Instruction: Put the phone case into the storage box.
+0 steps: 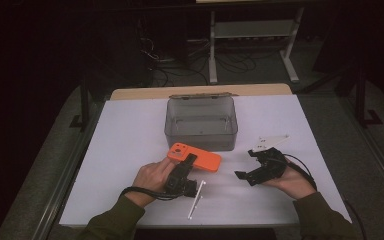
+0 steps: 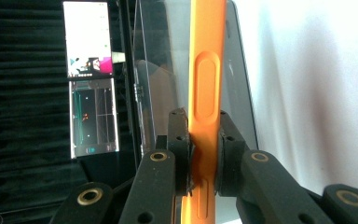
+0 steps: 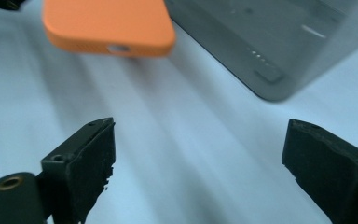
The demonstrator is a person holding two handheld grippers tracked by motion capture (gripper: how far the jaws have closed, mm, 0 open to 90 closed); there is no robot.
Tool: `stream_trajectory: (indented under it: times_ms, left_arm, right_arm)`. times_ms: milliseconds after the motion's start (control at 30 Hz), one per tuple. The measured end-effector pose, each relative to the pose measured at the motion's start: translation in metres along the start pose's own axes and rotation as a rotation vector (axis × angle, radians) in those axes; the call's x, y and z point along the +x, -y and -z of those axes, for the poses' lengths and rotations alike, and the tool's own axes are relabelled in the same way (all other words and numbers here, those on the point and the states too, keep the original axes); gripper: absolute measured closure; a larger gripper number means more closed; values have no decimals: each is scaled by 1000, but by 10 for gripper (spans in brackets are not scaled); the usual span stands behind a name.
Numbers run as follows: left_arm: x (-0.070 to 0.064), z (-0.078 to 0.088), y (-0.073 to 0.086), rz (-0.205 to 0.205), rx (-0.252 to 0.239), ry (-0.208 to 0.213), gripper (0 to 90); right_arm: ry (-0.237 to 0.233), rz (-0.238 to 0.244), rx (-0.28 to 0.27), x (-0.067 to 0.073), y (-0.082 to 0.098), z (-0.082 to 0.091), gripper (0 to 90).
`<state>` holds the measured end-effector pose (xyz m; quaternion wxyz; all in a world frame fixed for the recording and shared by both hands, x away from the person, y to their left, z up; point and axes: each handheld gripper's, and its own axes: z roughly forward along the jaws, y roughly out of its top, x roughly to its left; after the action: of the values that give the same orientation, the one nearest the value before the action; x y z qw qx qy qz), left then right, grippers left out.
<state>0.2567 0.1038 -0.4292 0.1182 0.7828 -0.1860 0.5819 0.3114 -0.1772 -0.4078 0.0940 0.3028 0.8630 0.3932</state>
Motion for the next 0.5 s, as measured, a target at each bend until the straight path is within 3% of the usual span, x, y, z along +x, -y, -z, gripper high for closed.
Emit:
stream_trajectory:
  times_ms: [267, 500]
  left_arm:
    - [1, 1, 0, 6, -2, -2, 796]
    - [1, 1, 0, 10, -7, -4, 796]
  right_arm:
    - [82, -17, -42, 3, 20, 4, 27]
    - [140, -13, -36, 11, 39, 1, 15]
